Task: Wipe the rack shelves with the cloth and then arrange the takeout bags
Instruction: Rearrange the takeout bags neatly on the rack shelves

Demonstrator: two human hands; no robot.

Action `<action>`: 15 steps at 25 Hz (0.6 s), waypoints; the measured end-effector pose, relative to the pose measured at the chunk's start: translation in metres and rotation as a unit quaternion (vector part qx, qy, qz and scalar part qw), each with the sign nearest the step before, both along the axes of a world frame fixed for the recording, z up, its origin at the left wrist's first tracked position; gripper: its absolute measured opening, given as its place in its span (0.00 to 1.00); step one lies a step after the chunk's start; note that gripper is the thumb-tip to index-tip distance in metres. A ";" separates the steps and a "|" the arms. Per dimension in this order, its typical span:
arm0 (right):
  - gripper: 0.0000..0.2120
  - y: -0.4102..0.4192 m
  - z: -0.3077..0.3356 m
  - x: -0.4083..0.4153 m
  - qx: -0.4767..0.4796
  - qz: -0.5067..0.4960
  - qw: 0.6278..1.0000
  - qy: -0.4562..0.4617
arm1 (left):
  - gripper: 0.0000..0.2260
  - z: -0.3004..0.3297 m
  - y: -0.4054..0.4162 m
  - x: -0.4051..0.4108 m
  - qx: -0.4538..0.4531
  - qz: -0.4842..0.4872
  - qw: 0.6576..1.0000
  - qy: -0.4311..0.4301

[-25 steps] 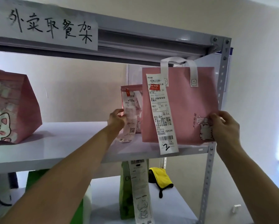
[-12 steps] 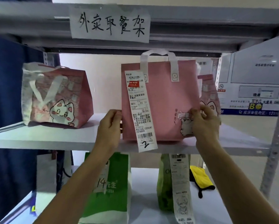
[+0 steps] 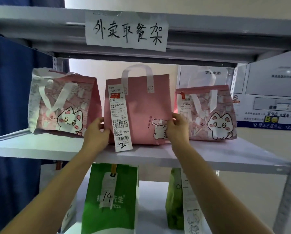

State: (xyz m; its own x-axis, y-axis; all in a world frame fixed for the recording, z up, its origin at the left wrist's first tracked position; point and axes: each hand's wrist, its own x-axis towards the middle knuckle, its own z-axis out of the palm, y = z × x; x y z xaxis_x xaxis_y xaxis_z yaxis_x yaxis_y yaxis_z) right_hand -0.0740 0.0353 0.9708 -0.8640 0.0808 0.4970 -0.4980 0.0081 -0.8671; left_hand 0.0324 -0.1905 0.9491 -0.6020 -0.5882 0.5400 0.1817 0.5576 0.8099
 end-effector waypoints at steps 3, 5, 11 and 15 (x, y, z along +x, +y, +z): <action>0.12 0.000 0.006 -0.014 0.038 0.009 0.999 -0.018 | 0.14 0.011 -0.002 -0.017 -0.034 0.030 0.999 -0.020; 0.11 0.008 0.010 -0.023 0.051 0.024 0.998 -0.013 | 0.14 0.015 -0.001 -0.025 -0.026 0.032 0.999 -0.026; 0.07 0.116 0.028 -0.073 -0.053 -0.185 0.981 0.033 | 0.18 0.011 0.005 -0.038 0.022 0.049 0.998 -0.020; 0.24 0.183 0.024 -0.120 0.012 -0.244 0.964 -0.102 | 0.24 0.016 0.019 -0.034 0.057 0.048 0.997 0.023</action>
State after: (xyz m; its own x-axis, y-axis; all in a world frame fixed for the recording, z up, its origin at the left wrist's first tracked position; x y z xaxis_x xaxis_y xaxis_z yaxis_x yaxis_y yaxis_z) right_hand -0.1943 0.2188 0.9948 -0.8057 0.4940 0.3268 -0.2485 0.2190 -0.9436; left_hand -0.0011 -0.1719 0.9655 -0.5156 -0.7015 0.4919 0.1708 0.4784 0.8613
